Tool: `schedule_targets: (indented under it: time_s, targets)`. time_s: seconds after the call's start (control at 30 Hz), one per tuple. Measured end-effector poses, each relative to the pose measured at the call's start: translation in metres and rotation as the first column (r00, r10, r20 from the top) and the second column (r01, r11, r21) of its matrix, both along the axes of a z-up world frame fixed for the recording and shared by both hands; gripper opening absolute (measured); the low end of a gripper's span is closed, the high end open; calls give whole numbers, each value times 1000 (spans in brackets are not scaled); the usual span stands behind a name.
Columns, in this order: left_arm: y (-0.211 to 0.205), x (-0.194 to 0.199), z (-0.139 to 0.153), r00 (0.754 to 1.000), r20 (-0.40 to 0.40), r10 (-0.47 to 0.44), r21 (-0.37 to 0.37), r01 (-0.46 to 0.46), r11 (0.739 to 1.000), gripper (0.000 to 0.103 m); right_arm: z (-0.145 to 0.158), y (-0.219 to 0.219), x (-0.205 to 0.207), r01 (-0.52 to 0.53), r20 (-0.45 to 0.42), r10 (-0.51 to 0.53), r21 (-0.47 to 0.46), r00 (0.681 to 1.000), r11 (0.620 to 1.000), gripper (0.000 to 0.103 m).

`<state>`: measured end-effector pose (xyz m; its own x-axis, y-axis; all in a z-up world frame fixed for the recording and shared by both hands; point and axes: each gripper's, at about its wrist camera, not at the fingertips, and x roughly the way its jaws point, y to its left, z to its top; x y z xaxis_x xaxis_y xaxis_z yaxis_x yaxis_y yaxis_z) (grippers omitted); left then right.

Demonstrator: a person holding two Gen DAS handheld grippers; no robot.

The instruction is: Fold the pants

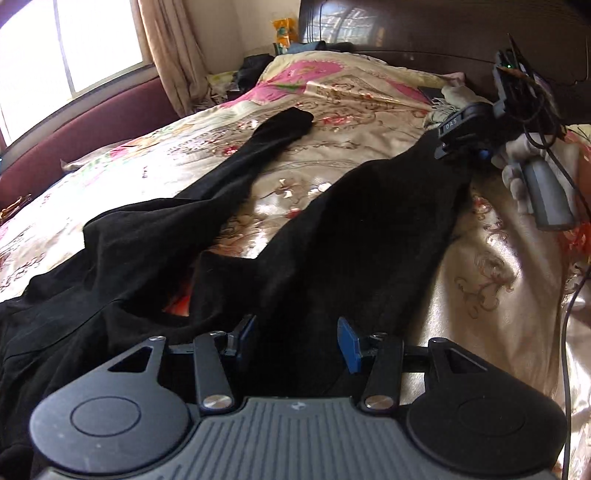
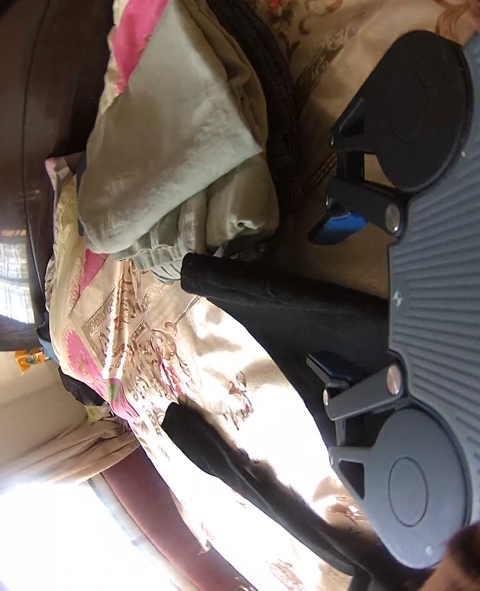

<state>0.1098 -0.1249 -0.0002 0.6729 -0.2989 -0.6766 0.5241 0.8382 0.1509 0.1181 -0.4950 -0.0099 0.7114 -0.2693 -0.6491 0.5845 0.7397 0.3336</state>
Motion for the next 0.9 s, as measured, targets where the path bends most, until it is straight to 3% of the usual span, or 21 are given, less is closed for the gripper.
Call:
schedule_targets:
  time_s: [0.03, 0.07, 0.27, 0.33, 0.37, 0.43, 0.47, 0.53, 0.63, 0.7, 0.77, 0.83, 0.9]
  targets:
    - [-5, 3, -2, 1000, -7, -7, 6, 7, 1000, 61, 0, -6, -9, -2, 20, 1, 60, 1000, 998, 3]
    - [-8, 4, -2, 1000, -11, -12, 6, 12, 1000, 61, 4, -8, -16, -2, 47, -3, 88, 999, 996, 4]
    - [-16, 0, 0, 998, -10, -57, -28, 57, 998, 61, 52, 10, -100, -51, 153, 51, -3, 987, 999, 4]
    - [-19, -2, -6, 997, -26, -68, -24, 67, 997, 62, 46, 9, -113, -33, 95, 38, -53, 995, 998, 6]
    - [-22, -3, -12, 996, -42, -75, -14, 74, 997, 63, 36, 4, -110, -30, 23, 32, -68, 999, 997, 11]
    - [-24, -4, -22, 995, -59, -75, 12, 76, 997, 63, 15, -2, -106, 2, -95, -7, -52, 995, 999, 11]
    - [-23, -5, -21, 996, -58, -71, 17, 72, 997, 63, 12, -2, -108, 8, -111, -13, -42, 994, 999, 12]
    - [-14, -10, -12, 997, -34, -67, -2, 67, 998, 64, 22, 3, -121, 29, -55, -32, -53, 998, 998, 12]
    - [7, -16, 1, 999, -13, -45, -16, 45, 999, 66, 46, 25, -132, 26, -34, -32, -178, 999, 984, 19]
    - [20, -16, 0, 999, -22, -25, 6, 25, 1000, 70, 57, 47, -134, -15, -43, 4, -280, 999, 960, 28]
    - [36, -17, -8, 1000, -27, 12, 57, -10, 998, 70, 64, 72, -132, -80, -53, 66, -349, 996, 934, 28]
    - [55, -20, -15, 997, -54, 48, 71, -44, 997, 70, 69, 94, -124, -149, -48, 141, -359, 989, 921, 29]
    - [74, -23, -11, 994, -87, 71, 25, -69, 997, 70, 71, 118, -104, -279, -62, 274, -318, 960, 906, 33]
